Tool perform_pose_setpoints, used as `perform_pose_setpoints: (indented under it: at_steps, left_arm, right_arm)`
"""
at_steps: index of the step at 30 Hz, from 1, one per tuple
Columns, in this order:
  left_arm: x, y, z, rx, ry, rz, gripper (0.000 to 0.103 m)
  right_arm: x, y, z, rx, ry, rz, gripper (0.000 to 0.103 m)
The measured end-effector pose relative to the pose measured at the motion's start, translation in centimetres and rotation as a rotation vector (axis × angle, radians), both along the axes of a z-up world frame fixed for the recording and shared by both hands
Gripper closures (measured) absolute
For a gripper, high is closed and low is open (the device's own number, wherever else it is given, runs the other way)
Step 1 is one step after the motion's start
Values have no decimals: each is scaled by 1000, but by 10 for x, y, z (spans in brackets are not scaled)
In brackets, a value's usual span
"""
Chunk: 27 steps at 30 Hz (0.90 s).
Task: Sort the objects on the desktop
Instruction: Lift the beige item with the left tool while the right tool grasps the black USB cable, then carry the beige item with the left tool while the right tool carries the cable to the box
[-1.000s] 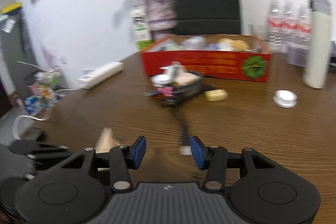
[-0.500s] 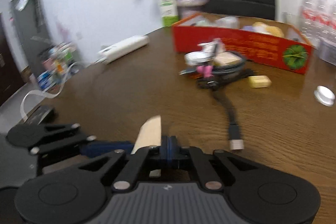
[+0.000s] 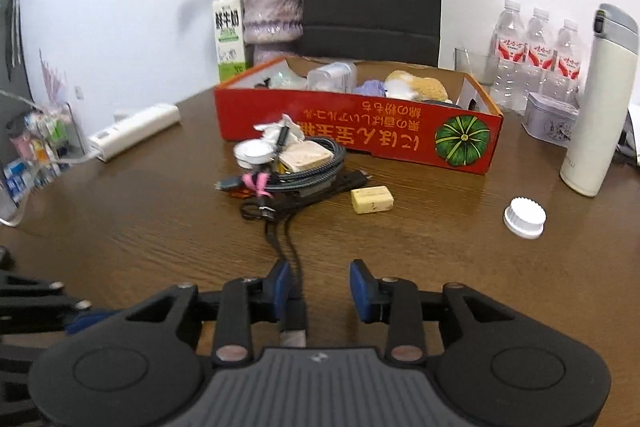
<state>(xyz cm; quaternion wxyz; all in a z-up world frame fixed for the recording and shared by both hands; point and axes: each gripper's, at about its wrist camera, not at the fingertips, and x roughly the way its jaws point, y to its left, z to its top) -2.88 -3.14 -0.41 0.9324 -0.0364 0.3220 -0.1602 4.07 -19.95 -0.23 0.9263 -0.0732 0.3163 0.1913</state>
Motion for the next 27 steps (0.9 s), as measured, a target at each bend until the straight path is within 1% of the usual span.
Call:
perform_pose_setpoints:
  at_steps: [2,3,4,5,6,8,11,14,17,18,19,20,21,22,23,27]
  left_arm:
    - [-4,2,2,-3,-21,3,94]
    - [-7,3,4,4,-32,9,94]
    - [-9,4,5,7,-39,12,94]
    - [-11,4,6,8,-42,16,94]
    - [-12,5,7,8,-43,22,94]
    - [-15,8,7,10,-42,33,94]
    - [-18,13,6,2,-31,66,94]
    - [-19,19,5,-15,-15,90,94]
    - [-20,19,6,-11,-19,91,94]
    - [-20,19,7,-7,-23,92,94]
    - [-20,18,7,-4,-24,92,94]
    - [-19,18,6,-3,-23,98,94]
    - [-19,19,6,-3,-22,101,94]
    - [-18,19,6,-2,-20,103,94]
    - [-18,20,5,0,-20,105,94]
    - [-16,24,8,10,-23,126,94]
  right_arm:
    - [3,5,-4,-20,0,-6,73]
    - [3,4,-4,-5,13,-3,76]
    - [2,2,-4,27,34,9,88]
    - [2,1,-4,53,52,16,98]
    - [-1,-1,-4,66,65,18,101]
    - [-12,-1,-2,63,78,16,103]
    - [-38,-3,4,67,82,21,103]
    - [-69,-10,15,73,60,28,103]
    - [-87,-15,25,61,56,60,103]
    - [-87,-17,26,56,47,56,102]
    - [-84,-18,27,56,38,43,92]
    - [-77,-17,25,48,37,29,76]
    - [-70,-14,24,43,30,24,67]
    - [-62,-12,22,48,14,25,55]
    - [-52,-6,19,49,6,35,52]
    - [-10,20,6,33,9,58,53]
